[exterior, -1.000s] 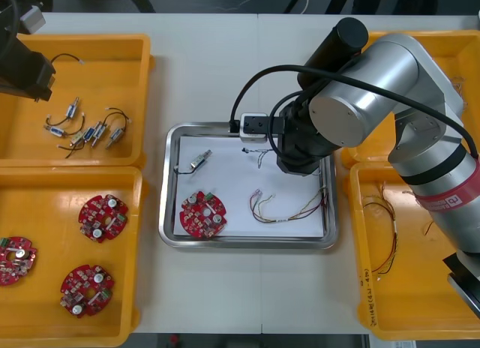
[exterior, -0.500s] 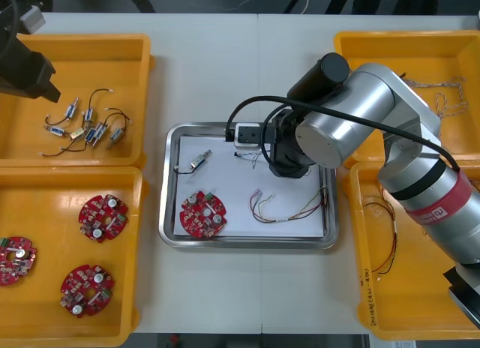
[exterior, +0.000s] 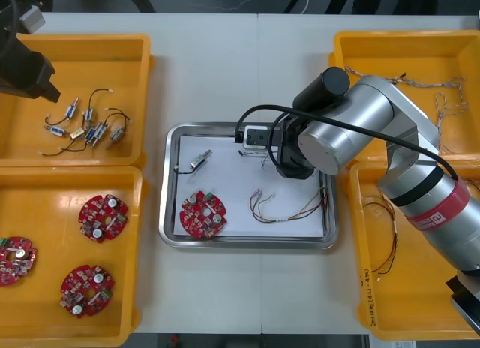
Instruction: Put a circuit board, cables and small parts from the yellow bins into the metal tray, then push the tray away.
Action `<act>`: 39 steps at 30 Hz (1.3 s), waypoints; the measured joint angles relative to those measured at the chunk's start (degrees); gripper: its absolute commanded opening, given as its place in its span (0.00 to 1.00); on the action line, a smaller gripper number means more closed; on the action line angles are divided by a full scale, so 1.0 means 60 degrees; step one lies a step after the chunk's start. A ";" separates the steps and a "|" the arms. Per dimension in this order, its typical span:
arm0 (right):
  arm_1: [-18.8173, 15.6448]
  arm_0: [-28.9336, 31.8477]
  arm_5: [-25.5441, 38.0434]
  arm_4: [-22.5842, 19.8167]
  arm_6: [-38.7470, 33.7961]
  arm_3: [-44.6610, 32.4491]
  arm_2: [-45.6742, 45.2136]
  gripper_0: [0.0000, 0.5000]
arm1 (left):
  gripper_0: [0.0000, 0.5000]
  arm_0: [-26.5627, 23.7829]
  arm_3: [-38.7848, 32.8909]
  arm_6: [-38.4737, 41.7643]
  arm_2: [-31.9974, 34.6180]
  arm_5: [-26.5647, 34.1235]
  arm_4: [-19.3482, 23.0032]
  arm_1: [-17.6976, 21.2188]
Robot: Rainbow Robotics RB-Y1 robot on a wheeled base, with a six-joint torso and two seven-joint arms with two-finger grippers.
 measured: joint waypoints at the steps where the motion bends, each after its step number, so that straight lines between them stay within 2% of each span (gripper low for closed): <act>1: 0.0000 0.0012 -0.0037 0.0022 0.0000 0.0004 0.0000 0.00 | 1.00 0.0000 0.0000 0.0000 0.0000 0.0000 0.0001 0.0000; 9: 0.0000 0.0089 -0.0156 0.0056 0.0000 0.0011 0.0000 0.00 | 1.00 0.0000 0.0000 0.0000 0.0000 -0.0030 0.0168 0.0000; 14: 0.0000 0.0207 -0.0453 0.0055 -0.0001 0.0014 0.0000 0.00 | 1.00 0.0011 0.0000 0.0000 -0.0012 -0.0360 0.0654 0.0000; 15: 0.0000 0.0232 -0.0493 0.0054 -0.0001 0.0014 0.0000 0.32 | 1.00 0.0016 0.0000 0.0000 -0.0026 -0.0438 0.0741 0.0000; 16: 0.0000 0.0258 -0.0533 0.0054 -0.0001 0.0015 0.0000 0.50 | 1.00 0.0017 -0.0001 0.0000 -0.0053 -0.0509 0.0782 0.0000; 17: 0.0000 0.0283 -0.0579 0.0054 -0.0001 0.0015 0.0000 0.65 | 1.00 0.0018 -0.0005 0.0000 -0.0106 -0.0574 0.0793 0.0000; 18: 0.0000 0.0303 -0.0626 0.0054 -0.0001 0.0016 0.0001 0.75 | 1.00 0.0019 -0.0006 0.0000 -0.0180 -0.0649 0.0799 0.0000; 19: 0.0000 0.0318 -0.0669 0.0054 -0.0001 0.0016 0.0001 0.75 | 1.00 0.0020 -0.0008 0.0000 -0.0266 -0.0723 0.0812 0.0000; 20: 0.0000 0.0332 -0.0697 0.0054 -0.0001 0.0016 0.0002 1.00 | 1.00 0.0020 -0.0011 0.0000 -0.0360 -0.0799 0.0826 0.0000; 33: 0.0000 0.0370 -0.0716 0.0391 -0.0010 -0.0122 0.0026 1.00 | 1.00 0.0506 -0.0092 0.0000 -0.0649 -0.1565 0.0955 0.0000; 39: 0.0000 0.0282 0.0579 0.0382 -0.0035 -0.0728 0.0026 1.00 | 1.00 0.0888 -0.0196 0.0000 -0.0801 -0.2178 0.1006 0.0000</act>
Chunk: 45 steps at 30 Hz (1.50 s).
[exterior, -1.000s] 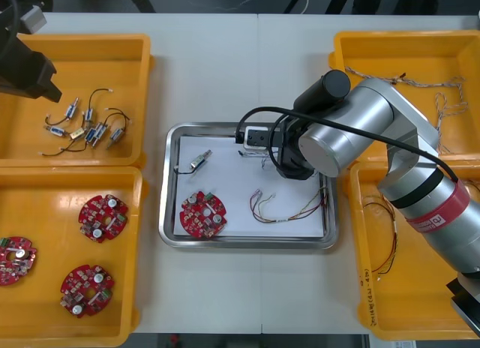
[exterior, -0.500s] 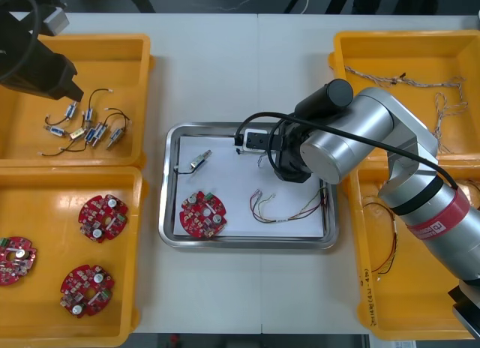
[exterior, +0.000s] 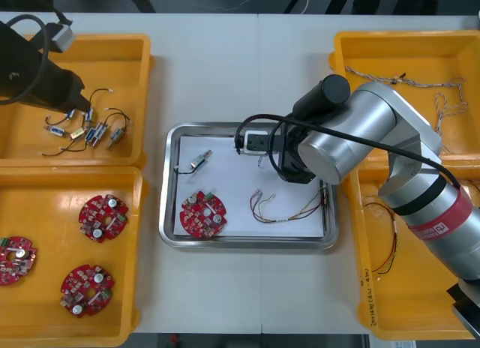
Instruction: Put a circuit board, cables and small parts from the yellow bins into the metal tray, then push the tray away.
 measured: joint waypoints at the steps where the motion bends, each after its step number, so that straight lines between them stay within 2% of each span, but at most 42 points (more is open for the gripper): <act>1: 0.0000 -0.0044 0.0215 -0.0009 -0.0005 -0.0103 0.0000 1.00 | 1.00 0.0046 -0.0019 0.0000 -0.0044 -0.0093 0.0008 0.0000; 7: 0.0000 -0.0471 0.1871 -0.0266 -0.0235 -0.0863 -0.0008 1.00 | 1.00 0.0250 -0.0122 0.0000 -0.0356 -0.0621 0.0038 -0.0003; 17: -0.0001 -0.1269 0.4406 -0.1705 -0.0788 -0.1434 -0.1087 1.00 | 1.00 0.0251 -0.0131 0.0000 -0.0989 -0.1068 0.0012 -0.0036; 24: -0.0228 -0.1299 0.4444 -0.2050 -0.0963 -0.2489 -0.2117 1.00 | 1.00 0.0251 -0.0128 0.0000 -0.1374 -0.1371 0.0009 -0.0049; 28: -0.0645 -0.1320 0.4446 -0.2689 -0.1439 -0.2887 -0.2502 1.00 | 1.00 0.0252 -0.0049 0.0000 -0.1441 -0.1509 -0.0015 -0.0150; 31: -0.1032 -0.1325 0.4447 -0.3596 -0.2309 -0.2965 -0.2878 1.00 | 1.00 0.0254 0.0170 0.0000 -0.1441 -0.1715 -0.0070 -0.0340; 34: -0.1392 -0.1325 0.4447 -0.4172 -0.3380 -0.2975 -0.3235 1.00 | 1.00 0.0293 0.0321 0.0000 -0.1441 -0.1967 -0.0140 -0.0488; 37: -0.1741 -0.1322 0.4449 -0.4713 -0.3867 -0.2977 -0.3576 1.00 | 1.00 0.0409 0.0347 0.0000 -0.1441 -0.2097 -0.0154 -0.0559; 41: -0.2239 -0.1255 0.4450 -0.5233 -0.4811 -0.2992 -0.4068 1.00 | 1.00 0.0607 0.0355 0.0000 -0.1450 -0.2240 -0.0163 -0.0598; 45: -0.2646 -0.0998 0.4450 -0.5347 -0.6023 -0.3170 -0.4487 1.00 | 1.00 0.0797 0.0374 -0.0001 -0.1498 -0.2565 -0.0218 -0.0602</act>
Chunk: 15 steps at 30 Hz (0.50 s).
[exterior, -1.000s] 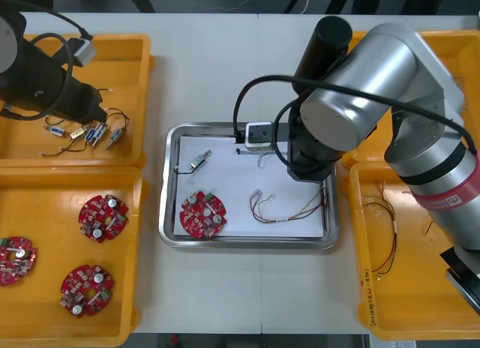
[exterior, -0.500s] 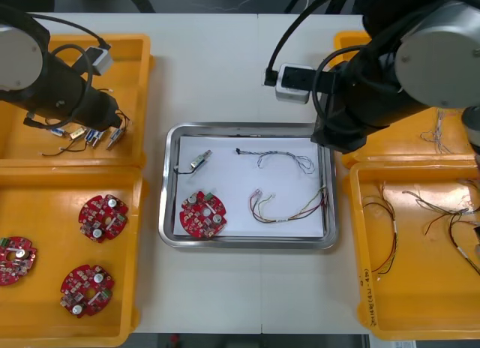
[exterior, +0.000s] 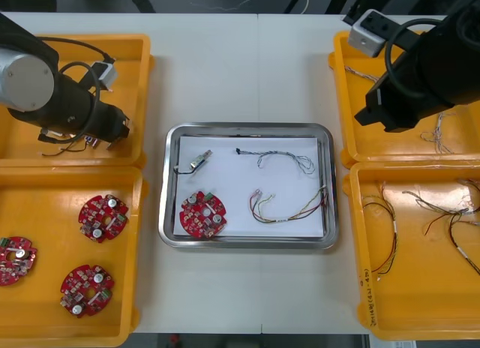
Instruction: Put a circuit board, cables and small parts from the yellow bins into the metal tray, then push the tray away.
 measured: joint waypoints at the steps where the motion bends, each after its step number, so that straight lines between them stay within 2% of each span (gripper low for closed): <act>1: -0.0108 0.0105 0.0000 0.0000 -0.0126 -0.0092 -0.0094 1.00 | 1.00 0.0038 0.0017 0.0000 -0.0028 -0.0074 -0.0021 0.0000; 4: -0.0391 0.0461 0.0000 0.0018 -0.0659 -0.0405 -0.0280 1.00 | 1.00 0.0066 0.0127 -0.0001 -0.0131 -0.0233 -0.0051 -0.0001; 9: -0.0725 0.1056 0.0000 0.0163 -0.2382 -0.0663 -0.0359 1.00 | 1.00 0.0066 0.0371 -0.0003 -0.0240 -0.0531 -0.0094 -0.0039; 15: -0.0862 0.1713 0.0000 0.0397 -0.3132 -0.0757 -0.0678 1.00 | 1.00 0.0067 0.0839 -0.0041 -0.0245 -0.1042 -0.0123 -0.0186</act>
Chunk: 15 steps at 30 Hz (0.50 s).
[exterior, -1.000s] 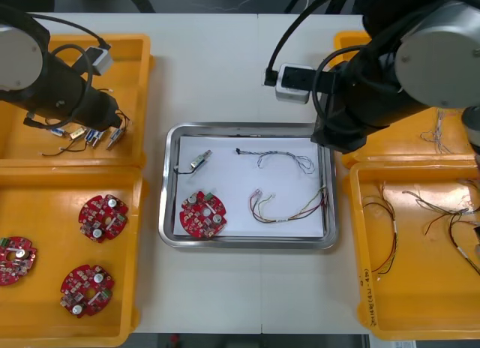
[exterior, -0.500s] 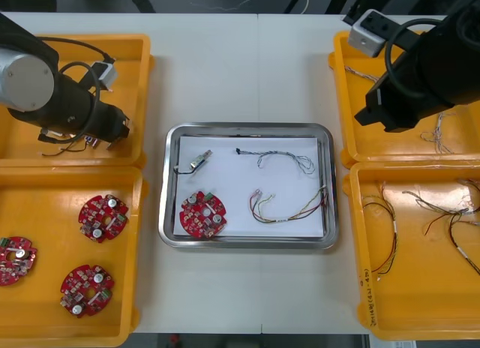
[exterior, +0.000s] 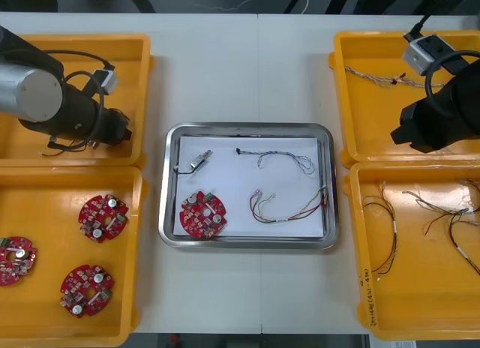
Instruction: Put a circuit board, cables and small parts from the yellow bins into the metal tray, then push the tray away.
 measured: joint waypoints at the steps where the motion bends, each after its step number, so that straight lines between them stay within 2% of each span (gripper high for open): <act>1: -0.0002 0.0110 0.0000 0.0049 -0.0252 -0.0030 -0.0085 1.00 | 1.00 0.0000 0.0054 -0.0056 -0.0003 -0.0051 -0.0001 -0.0014; 6: -0.0081 0.0604 0.0000 0.0101 -0.1497 -0.0064 -0.0506 1.00 | 1.00 0.0000 0.0186 -0.0624 -0.0124 -0.0357 -0.0002 -0.0047; 14: -0.0205 0.1457 0.0000 0.0069 -0.1925 -0.0085 -0.1660 1.00 | 0.98 0.0000 0.0350 -0.0759 -0.0489 -0.0815 -0.0003 -0.0051; 15: -0.0205 0.1582 0.0000 0.0063 -0.2001 -0.0092 -0.1847 1.00 | 0.71 0.0000 0.0350 -0.0759 -0.0489 -0.0817 -0.0002 -0.0051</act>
